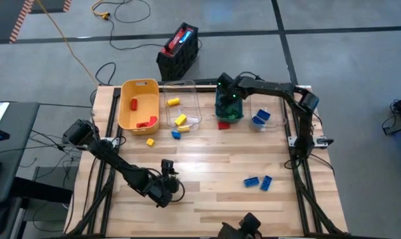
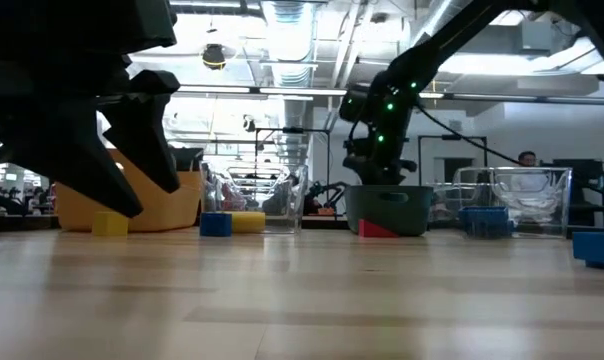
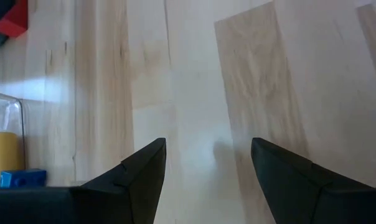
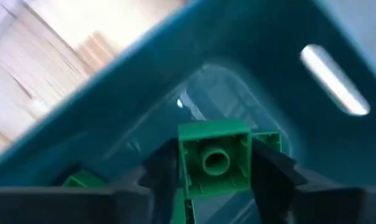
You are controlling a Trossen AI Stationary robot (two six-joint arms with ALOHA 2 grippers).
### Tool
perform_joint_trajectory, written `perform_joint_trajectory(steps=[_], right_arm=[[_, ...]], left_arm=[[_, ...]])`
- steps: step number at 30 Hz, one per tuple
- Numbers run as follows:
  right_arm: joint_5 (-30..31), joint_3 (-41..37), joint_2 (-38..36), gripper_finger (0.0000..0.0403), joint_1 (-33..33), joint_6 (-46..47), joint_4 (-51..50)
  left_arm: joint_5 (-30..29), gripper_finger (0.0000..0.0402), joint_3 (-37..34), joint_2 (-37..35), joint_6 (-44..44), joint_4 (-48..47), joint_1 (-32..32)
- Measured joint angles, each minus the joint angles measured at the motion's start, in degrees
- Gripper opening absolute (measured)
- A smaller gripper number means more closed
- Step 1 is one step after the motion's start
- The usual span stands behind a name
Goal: Sort blocks
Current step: Put the green game piece into the blue bin, then put the blue game piece into the right transparent bin
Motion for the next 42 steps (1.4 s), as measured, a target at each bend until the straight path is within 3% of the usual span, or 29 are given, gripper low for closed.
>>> perform_joint_trajectory(steps=[5,11,18,25,33,42], right_arm=[[0.0,3.1,0.5,0.0249,-0.3,-2.2,-6.1],[0.6,3.2,-8.3,0.0259,5.2,-4.5,-13.1],[6.1,-4.0,-21.0,0.0259,27.4,-4.5,-17.2],[5.7,-13.9,-27.3,0.0260,50.6,16.2,-21.7],[-0.9,-18.8,-22.7,0.0260,65.7,29.5,-15.7],[-2.5,-18.9,-13.5,0.0260,67.8,30.2,-15.3]], left_arm=[[0.0,0.0230,0.0,0.0,-0.1,0.0,-0.2],[0.0,0.0230,0.0,0.0,-0.3,0.1,-0.2],[0.0,0.0230,0.0,0.0,-1.8,0.1,-0.2],[0.0,0.0230,0.1,0.0,-2.7,0.9,-0.2],[1.2,0.0230,4.2,0.0,-0.2,1.4,0.1],[3.2,0.0230,6.8,0.0,3.9,1.4,1.1]])
